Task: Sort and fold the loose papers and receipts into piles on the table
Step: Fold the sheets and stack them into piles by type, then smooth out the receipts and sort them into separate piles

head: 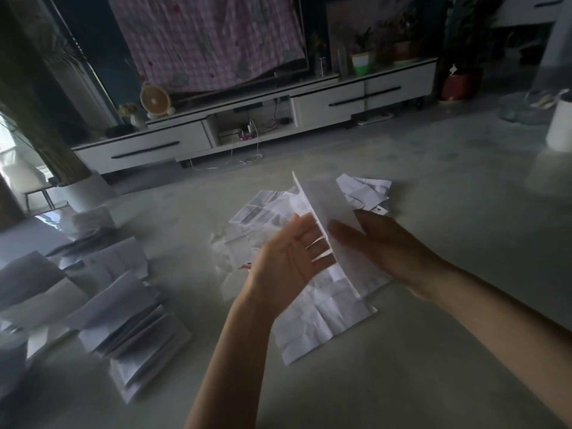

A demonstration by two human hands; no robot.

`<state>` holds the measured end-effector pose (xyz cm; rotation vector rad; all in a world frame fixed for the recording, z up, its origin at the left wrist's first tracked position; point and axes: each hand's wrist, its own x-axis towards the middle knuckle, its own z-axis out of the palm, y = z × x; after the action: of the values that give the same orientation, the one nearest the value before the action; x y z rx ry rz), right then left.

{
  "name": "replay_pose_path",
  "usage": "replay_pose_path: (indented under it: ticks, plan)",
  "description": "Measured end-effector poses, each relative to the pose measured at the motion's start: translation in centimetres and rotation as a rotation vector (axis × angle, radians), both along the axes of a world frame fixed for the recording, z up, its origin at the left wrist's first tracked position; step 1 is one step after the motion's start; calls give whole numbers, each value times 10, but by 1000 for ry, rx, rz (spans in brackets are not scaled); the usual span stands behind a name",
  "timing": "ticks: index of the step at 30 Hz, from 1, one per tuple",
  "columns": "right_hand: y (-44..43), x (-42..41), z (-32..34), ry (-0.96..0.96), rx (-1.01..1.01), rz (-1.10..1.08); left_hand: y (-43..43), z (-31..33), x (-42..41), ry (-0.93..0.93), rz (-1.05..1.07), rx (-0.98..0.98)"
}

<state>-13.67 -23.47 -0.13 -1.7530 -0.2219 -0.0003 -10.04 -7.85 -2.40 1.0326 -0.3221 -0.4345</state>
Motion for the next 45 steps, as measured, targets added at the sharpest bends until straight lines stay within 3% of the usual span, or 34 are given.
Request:
replay_pose_path:
  ticks: [3,6,10,12,16,23,25,32,37,42,45]
  plan:
    - [-1,5,-6,-12,0,-122,-4,1,-2,-14,50,12]
    - [-6,9,-7,-18,49,-220,-3,2,-3,-108,227,50]
    - [-12,9,-9,62,202,-208,2,-6,3,-133,391,343]
    - [-13,10,-11,104,274,-199,2,-8,0,-113,299,388]
    - [-10,11,-14,131,284,-217,0,3,-5,-69,152,288]
    - [-10,10,-15,135,131,-218,-7,-5,-6,-133,386,460]
    - [-16,11,-12,132,81,-193,-7,-5,-6,-131,344,442]
    - [-16,12,-19,164,182,-250,-8,-2,-11,-48,170,417]
    - [-22,13,-15,313,270,-63,-3,0,-7,9,193,358]
    - [-26,11,-20,163,181,-123,-1,4,-5,138,162,233]
    - [-19,10,-22,21,113,-167,-2,3,-9,70,158,337]
